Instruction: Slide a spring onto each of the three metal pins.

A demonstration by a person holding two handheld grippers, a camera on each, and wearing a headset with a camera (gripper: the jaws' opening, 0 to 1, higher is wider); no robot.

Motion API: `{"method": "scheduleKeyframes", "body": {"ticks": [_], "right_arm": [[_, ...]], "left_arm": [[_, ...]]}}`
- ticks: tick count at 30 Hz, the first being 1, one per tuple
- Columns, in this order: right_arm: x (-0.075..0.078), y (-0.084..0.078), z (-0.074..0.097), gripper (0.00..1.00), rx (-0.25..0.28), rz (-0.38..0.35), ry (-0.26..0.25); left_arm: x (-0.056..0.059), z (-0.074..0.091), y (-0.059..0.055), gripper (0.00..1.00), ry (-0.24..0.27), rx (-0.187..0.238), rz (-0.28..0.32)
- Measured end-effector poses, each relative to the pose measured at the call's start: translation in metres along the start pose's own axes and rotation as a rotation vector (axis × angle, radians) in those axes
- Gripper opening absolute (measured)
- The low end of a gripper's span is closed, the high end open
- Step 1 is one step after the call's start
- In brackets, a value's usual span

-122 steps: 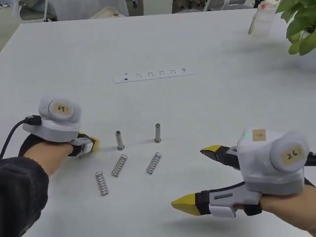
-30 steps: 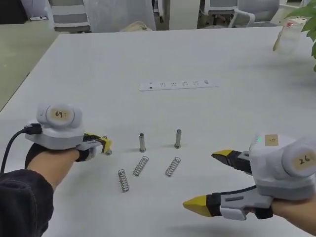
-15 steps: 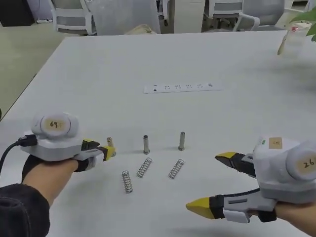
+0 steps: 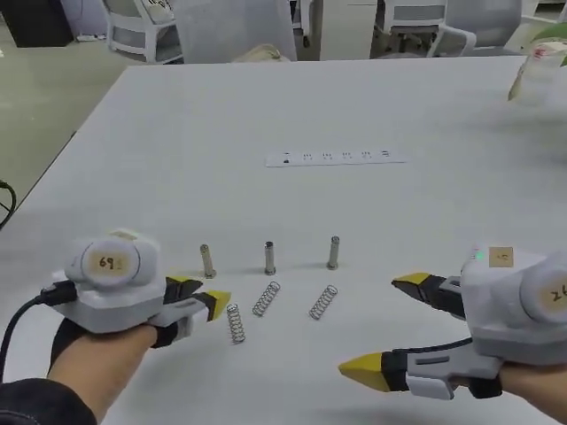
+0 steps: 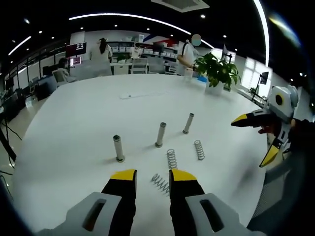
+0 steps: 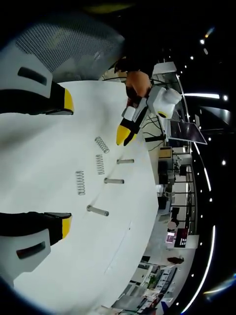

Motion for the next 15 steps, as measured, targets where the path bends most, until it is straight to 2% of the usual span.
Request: {"method": "scheduleKeyframes", "body": {"ticks": [2, 7, 15], "right_arm": [[0.000, 0.000, 0.000, 0.80, 0.001, 0.002, 0.001], [0.000, 0.001, 0.001, 0.80, 0.003, 0.001, -0.001], [0.000, 0.001, 0.001, 0.80, 0.007, 0.000, -0.001]], "left_arm": [[0.000, -0.005, -0.005, 0.19, 0.001, -0.017, -0.016], [0.013, -0.013, -0.017, 0.21, -0.014, -0.068, -0.073], [0.014, -0.019, -0.027, 0.22, 0.018, -0.112, -0.110]]}}
Point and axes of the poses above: the centre of the closed fingertips' face, and the gripper's own axes: z roughly backward along the fingers, x roughly to its right, y roughly out of its top, the point moved 5 cm from there along z, roughly backward along the fingers, and after that the axes turned 1 degree about z, right-handed, at the moved point
